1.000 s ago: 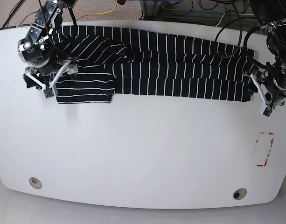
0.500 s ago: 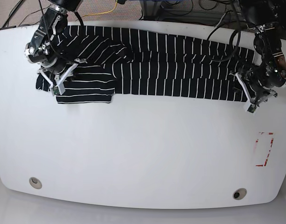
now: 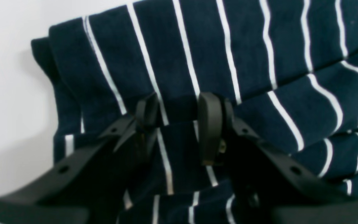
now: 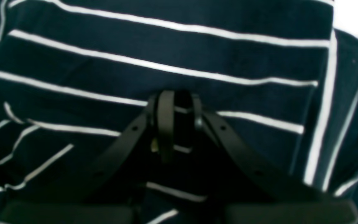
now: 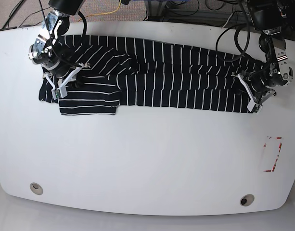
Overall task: Layout the t-shirt on the table in an organized manner, then fold the t-shirt properly
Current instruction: 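Move both grippers to the folded shirt's side edges and pinch them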
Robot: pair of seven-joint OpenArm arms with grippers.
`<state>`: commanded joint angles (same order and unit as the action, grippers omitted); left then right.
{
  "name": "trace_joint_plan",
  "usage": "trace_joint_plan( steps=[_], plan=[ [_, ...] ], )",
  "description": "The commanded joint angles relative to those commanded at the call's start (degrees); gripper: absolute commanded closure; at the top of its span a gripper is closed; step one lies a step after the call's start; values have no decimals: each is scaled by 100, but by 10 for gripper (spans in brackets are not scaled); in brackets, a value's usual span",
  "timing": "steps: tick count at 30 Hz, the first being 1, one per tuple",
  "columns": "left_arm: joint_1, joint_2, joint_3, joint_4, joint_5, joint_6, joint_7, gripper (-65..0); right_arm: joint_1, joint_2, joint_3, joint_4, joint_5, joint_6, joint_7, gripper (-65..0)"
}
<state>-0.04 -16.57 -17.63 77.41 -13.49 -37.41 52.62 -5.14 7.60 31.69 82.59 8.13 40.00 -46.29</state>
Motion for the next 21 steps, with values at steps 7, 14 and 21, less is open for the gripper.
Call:
trace_joint_plan(
  steps=[7, 14, 21],
  plan=[
    [-738, 9, 62, -598, 0, 0, -9, -194, 782, 457, 0, -1073, -9, 0, 273, -86],
    [-1046, -18, 448, -615, -18, 0, 0, -196, 1169, 615, 0, -791, 0, 0, 246, -176],
    [-1064, -26, 440, -211, -9, 0, 167, -197, 1530, 589, 0, 35, -9, 0, -176, -626]
  ],
)
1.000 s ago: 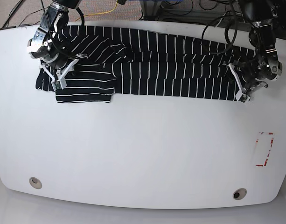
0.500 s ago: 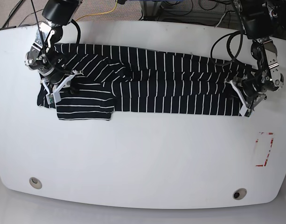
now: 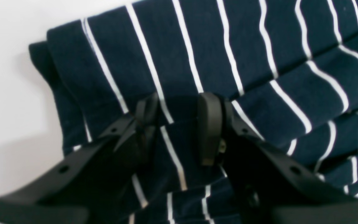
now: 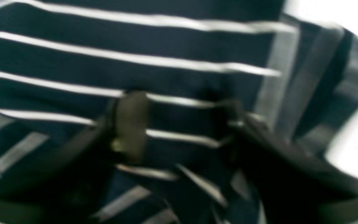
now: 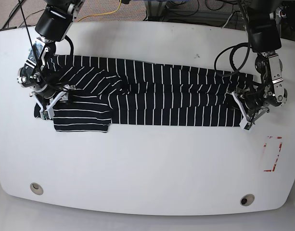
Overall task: Layout the t-shirt on the table in an organized manner, then fold the t-shirt properly
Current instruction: 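Move both grippers to the folded shirt's side edges and pinch them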
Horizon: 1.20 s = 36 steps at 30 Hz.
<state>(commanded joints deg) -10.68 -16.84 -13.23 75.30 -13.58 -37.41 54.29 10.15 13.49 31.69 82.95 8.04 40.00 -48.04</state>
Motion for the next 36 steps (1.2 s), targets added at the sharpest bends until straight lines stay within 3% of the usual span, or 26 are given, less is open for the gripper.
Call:
trace_joint_plan(
  steps=[1, 8, 16, 22, 25, 36],
  plan=[
    [0, 0, 0, 26, 0, 0, 35, -197, 26, 9, 0, 9, 0, 0, 0, -650],
    [-141, 18, -9, 378, -26, 0, 440, -199, 615, 211, 0, -607, 0, 0, 53, -650],
    [-114, 26, -9, 941, -26, 0, 545, -199, 1380, 589, -18, -2497, 0, 0, 844, -650],
    [-105, 18, -9, 1029, -26, 0, 545, -199, 1714, 809, -519, -3560, 9, 0, 1530, -650],
    [-105, 18, -18, 1029, -26, 0, 545, -199, 1723, 826, -642, -3789, 9, 0, 1732, -650],
    [-105, 9, -18, 1029, -26, 0, 545, -199, 1679, 536, -949, -3807, 26, 0, 1732, -650]
  ],
)
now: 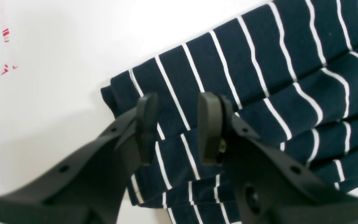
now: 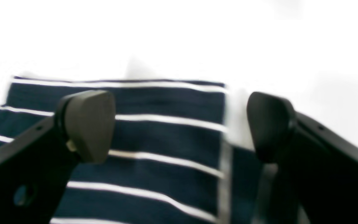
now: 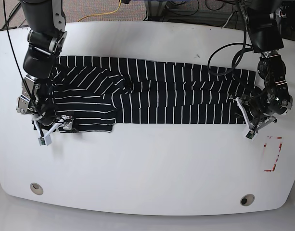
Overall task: Layout the t-shirt on the table in an organized manner, then fold the t-shirt properly
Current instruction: 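Move both grippers to the folded shirt's side edges and pinch them, then pull the shirt edges with both grippers to straighten the folded strip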
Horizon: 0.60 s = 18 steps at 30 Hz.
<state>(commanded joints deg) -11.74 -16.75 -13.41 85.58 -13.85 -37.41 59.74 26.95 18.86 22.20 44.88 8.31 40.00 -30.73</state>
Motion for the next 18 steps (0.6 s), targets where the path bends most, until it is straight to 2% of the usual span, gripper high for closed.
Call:
trace_joint_plan(
  steps=[4, 5, 7, 8, 9, 14, 15, 18],
  plan=[
    [0, 0, 0, 0, 0, 0, 0, -199, 0, -35, 0, 0, 0, 0, 0, -509],
    [0, 0, 0, 0, 9, 0, 0, -199, 0, -35, 0, 0, 0, 0, 0, -491],
    [0, 0, 0, 0, 9, 0, 0, -199, 0, -44, 0, 0, 9, 0, 0, -395],
    [0, 0, 0, 0, 9, 0, 0, -199, 0, -44, 0, 0, 9, 0, 0, -371],
    [0, 0, 0, 0, 9, 0, 0, -199, 9, -79, -9, 0, 9, 0, 0, -303],
    [0, 0, 0, -9, 18, 0, 0, -199, 35, -114, -18, 0, 9, 0, -18, -51],
    [0, 0, 0, -9, 18, 0, 0, -199, 44, -114, -18, 9, 9, 0, -79, -33],
    [0, 0, 0, -18, 18, 0, 0, -199, 53, -114, -18, 105, 9, 0, -255, -40]
  ],
)
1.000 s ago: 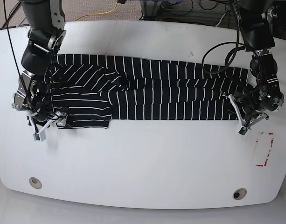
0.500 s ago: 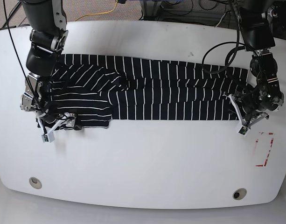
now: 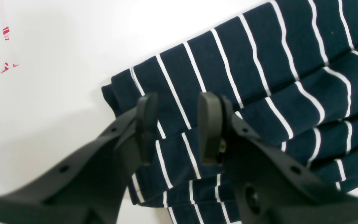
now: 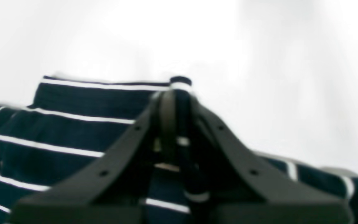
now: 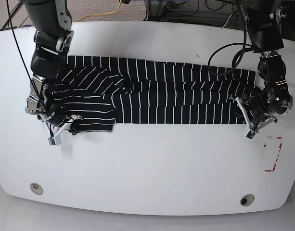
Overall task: Layout the t-shirt on the table in an organized manner, then fold the t-shirt properly
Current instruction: 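Pull the shirt edges with both grippers to straighten the folded strip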
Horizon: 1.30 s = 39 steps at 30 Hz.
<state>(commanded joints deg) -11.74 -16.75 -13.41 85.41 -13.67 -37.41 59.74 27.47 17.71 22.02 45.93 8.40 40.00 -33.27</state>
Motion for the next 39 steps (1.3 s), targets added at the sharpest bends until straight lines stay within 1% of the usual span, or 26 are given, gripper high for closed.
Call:
trace_joint_plan(
  steps=[2, 5, 6, 12, 13, 14, 15, 18, 21, 29, 32, 35, 36, 39],
  plan=[
    [0, 0, 0, -9, 9, 0, 0, -199, -26, -26, 9, 316, 0, 0, -176, -38],
    [0, 0, 0, -9, 9, 0, -9, -199, -62, -105, 18, 730, 9, 0, -598, -38],
    [0, 0, 0, -9, 9, 0, -9, -199, -88, -193, 53, 985, 9, 0, -844, -38],
    [0, 0, 0, -18, 9, 0, -18, -199, -501, -484, 62, 2505, 9, 0, -1811, -36],
    [0, 0, 0, -18, 9, 0, -18, -199, -607, -571, 62, 2831, 9, 0, -2040, -36],
    [0, 0, 0, -18, 9, 0, -18, -199, -642, -607, 62, 2945, 9, 0, -2136, -36],
    [0, 0, 0, -18, 9, 0, -18, -199, -756, -695, 44, 3244, 9, 0, -2365, -36],
    [0, 0, 0, -18, 9, 0, -18, -199, -1011, -870, 35, 3842, 9, 0, -2822, -35],
    [0, 9, 0, -18, 9, 0, -18, -199, -1301, -1029, 18, 4343, 9, 0, -3191, -35],
    [0, 9, 9, -18, 18, 0, -18, -199, -2092, -1319, -9, 5363, 18, 0, -3807, -6],
    [0, 18, 9, -18, 18, 0, -18, -199, -2365, -1345, -176, 5644, 53, 0, -3947, -5],
    [0, 18, 18, -18, 18, 0, -18, -199, -2708, -1310, -396, 5934, 378, 0, -4009, -3],
    [0, 26, 18, -18, 18, 0, -18, -199, -2866, -1266, -440, 6092, 571, 0, -4026, -3],
    [0, 26, 18, -18, 18, 0, -18, -199, -3121, -1187, -519, 6286, 897, 0, -4167, -3]
  ],
)
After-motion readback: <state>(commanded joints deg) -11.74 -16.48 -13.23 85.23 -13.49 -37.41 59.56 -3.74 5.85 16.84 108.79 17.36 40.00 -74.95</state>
